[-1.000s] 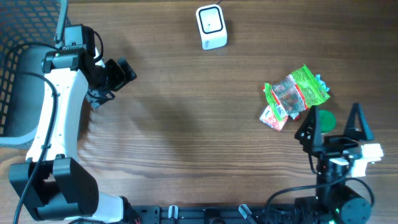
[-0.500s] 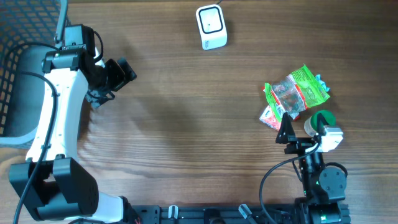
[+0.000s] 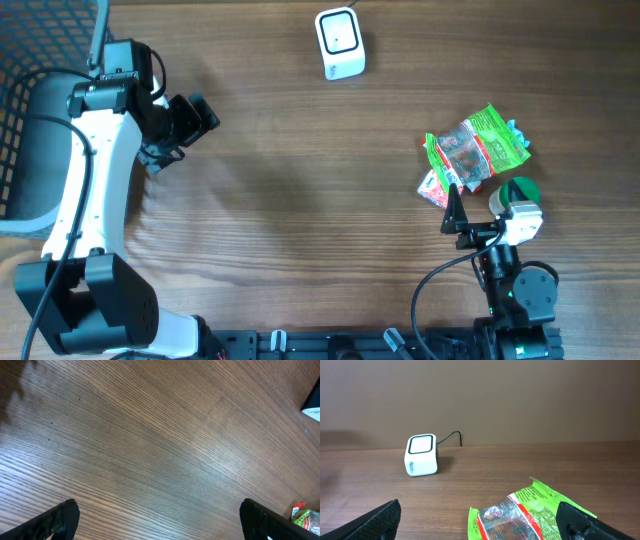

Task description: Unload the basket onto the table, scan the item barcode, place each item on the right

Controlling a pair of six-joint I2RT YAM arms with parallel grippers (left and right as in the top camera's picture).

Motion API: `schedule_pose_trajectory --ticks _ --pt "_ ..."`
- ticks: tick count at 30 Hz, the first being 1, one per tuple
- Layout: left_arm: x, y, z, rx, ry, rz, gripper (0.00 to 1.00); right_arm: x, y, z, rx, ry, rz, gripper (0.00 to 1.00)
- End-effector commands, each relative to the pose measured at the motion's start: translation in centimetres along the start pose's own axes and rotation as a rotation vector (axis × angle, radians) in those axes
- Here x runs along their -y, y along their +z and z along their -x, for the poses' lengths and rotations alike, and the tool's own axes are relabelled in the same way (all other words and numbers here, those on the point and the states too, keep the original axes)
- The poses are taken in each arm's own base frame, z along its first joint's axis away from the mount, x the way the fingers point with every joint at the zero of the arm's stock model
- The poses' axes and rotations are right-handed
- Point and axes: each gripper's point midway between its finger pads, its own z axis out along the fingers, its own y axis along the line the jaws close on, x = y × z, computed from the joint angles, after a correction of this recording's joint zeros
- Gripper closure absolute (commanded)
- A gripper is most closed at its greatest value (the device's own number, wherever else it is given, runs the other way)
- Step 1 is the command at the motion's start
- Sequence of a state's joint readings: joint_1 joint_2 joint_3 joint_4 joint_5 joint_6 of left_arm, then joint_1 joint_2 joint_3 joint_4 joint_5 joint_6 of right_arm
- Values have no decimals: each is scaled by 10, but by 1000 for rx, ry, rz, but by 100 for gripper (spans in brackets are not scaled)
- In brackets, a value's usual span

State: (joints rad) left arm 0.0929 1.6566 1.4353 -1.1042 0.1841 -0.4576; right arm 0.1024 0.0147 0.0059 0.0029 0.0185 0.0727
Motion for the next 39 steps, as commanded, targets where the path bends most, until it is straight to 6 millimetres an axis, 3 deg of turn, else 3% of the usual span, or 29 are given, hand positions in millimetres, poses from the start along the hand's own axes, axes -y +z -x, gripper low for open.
schedule_pose_trajectory --ticks 1,14,18,21,22,24,31,35,39 --pt "0 -1 1 3 7 -3 0 -5 -1 3 12 -17 26 0" --pt "-1 -2 3 6 2 -2 0 -5 -1 3 12 -17 26 0" --pt "3 -18 2 47 12 -26 0 -5 -1 3 12 -17 26 0" --pt "11 -57 0 149 37 -85 0 -5 -1 3 12 -17 26 0" --pt "14 -85 -5 221 52 -127 0 -5 -1 3 12 -17 26 0" --pt "17 -121 -14 316 73 -181 0 -5 -1 3 12 -17 26 0" --pt "10 -239 -70 649 145 -371 0 -5 -1 3 12 -17 26 0" --pt "-3 -285 -110 804 178 -460 0 -5 -1 3 12 -17 26 0" --pt "-14 -302 -135 876 193 -501 0 -5 -1 3 12 -17 26 0"
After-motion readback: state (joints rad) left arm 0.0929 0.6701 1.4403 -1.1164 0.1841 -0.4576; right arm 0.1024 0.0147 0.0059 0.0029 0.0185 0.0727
